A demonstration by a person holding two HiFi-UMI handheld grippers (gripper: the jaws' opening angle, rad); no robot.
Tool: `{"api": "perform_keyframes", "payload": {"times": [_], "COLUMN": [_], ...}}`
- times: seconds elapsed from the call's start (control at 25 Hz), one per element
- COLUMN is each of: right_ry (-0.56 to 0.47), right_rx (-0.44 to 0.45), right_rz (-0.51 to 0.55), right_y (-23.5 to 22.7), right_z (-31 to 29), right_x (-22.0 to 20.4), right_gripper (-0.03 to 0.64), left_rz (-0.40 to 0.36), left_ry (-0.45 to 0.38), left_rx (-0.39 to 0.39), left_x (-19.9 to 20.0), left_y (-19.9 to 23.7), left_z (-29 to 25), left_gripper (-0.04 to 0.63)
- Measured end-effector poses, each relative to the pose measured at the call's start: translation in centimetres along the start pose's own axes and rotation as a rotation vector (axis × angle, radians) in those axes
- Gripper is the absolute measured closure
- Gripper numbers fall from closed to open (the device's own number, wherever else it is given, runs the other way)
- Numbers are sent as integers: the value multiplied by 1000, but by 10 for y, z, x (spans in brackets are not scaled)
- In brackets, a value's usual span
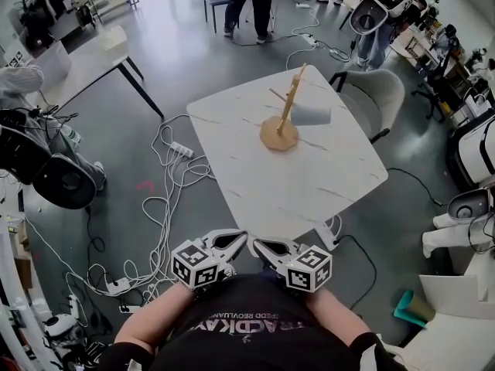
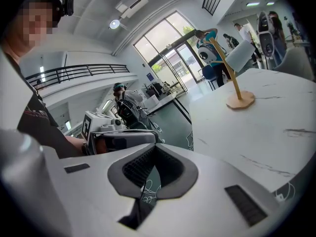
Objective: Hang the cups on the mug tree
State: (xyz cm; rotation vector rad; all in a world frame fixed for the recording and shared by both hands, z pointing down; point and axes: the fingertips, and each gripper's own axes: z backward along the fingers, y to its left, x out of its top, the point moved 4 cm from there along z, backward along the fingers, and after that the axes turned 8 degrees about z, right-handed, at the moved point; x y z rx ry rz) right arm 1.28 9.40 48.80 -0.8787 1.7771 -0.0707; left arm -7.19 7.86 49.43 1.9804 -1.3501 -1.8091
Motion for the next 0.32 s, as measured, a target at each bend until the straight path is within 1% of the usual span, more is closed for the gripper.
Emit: {"api": "perform_keyframes", "payload": {"times": [0.32], "right_ry": [2], "right_rx": [0], "right_rz": [1], "right_y": [1], "right_z": [2], "right_x": [2], "right_gripper": [607], "left_rz": [1], "left_ry": [-1], "left_rx": [1], "left_x": [2], "left_y": [-3], "left_z": [0], "left_gripper": [601]}}
